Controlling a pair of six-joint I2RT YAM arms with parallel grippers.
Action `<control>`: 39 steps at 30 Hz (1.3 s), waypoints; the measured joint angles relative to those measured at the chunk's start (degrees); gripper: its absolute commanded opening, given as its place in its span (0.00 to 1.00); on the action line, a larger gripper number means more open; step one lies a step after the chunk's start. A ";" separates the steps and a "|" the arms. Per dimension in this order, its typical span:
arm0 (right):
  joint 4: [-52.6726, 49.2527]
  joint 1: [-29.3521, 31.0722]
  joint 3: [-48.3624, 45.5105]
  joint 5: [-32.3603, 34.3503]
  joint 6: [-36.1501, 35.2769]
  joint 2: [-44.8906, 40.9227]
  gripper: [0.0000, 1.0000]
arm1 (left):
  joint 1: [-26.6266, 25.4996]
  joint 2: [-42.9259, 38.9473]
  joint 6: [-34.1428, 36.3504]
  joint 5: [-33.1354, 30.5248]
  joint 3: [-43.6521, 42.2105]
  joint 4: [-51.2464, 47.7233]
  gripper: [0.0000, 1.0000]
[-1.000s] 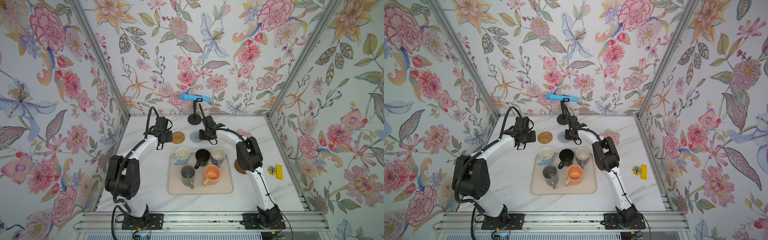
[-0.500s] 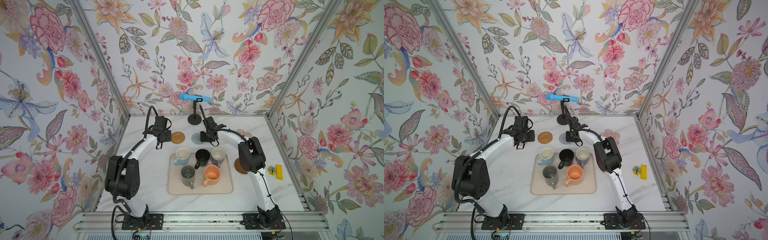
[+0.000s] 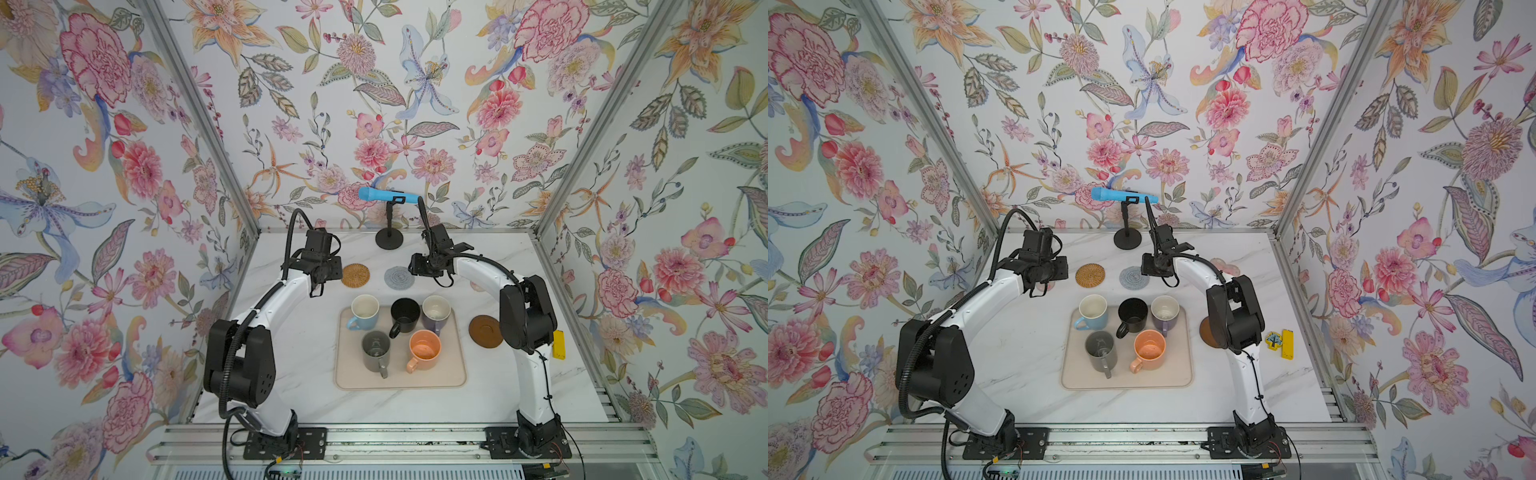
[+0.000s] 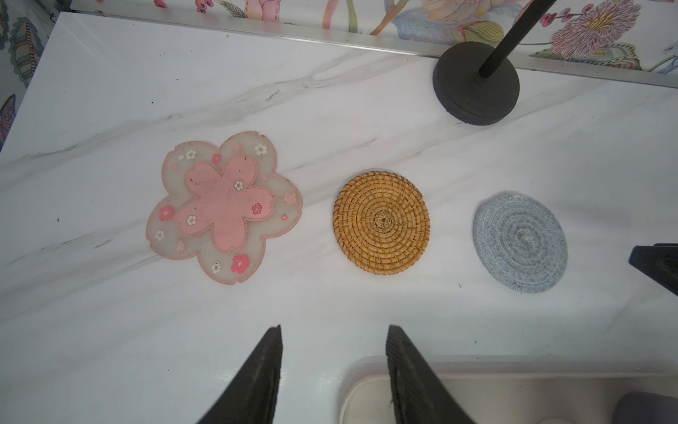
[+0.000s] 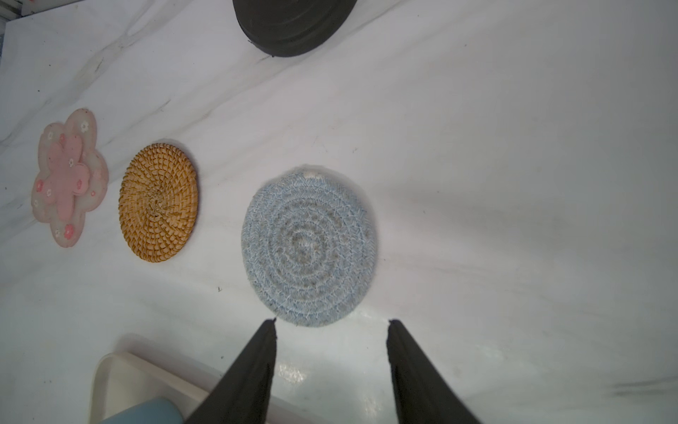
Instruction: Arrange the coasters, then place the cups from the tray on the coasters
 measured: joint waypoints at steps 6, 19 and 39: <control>2.62 0.11 -0.37 -1.81 0.13 4.15 0.46 | 0.00 -0.17 0.02 -0.02 0.00 -0.04 0.50; 5.38 1.03 1.84 -2.47 0.98 8.26 0.45 | 0.00 -0.15 0.04 -0.02 0.00 0.00 0.50; 4.85 -0.46 0.63 0.11 1.42 5.79 0.62 | 0.63 -0.17 0.28 -0.26 -0.02 -0.04 0.54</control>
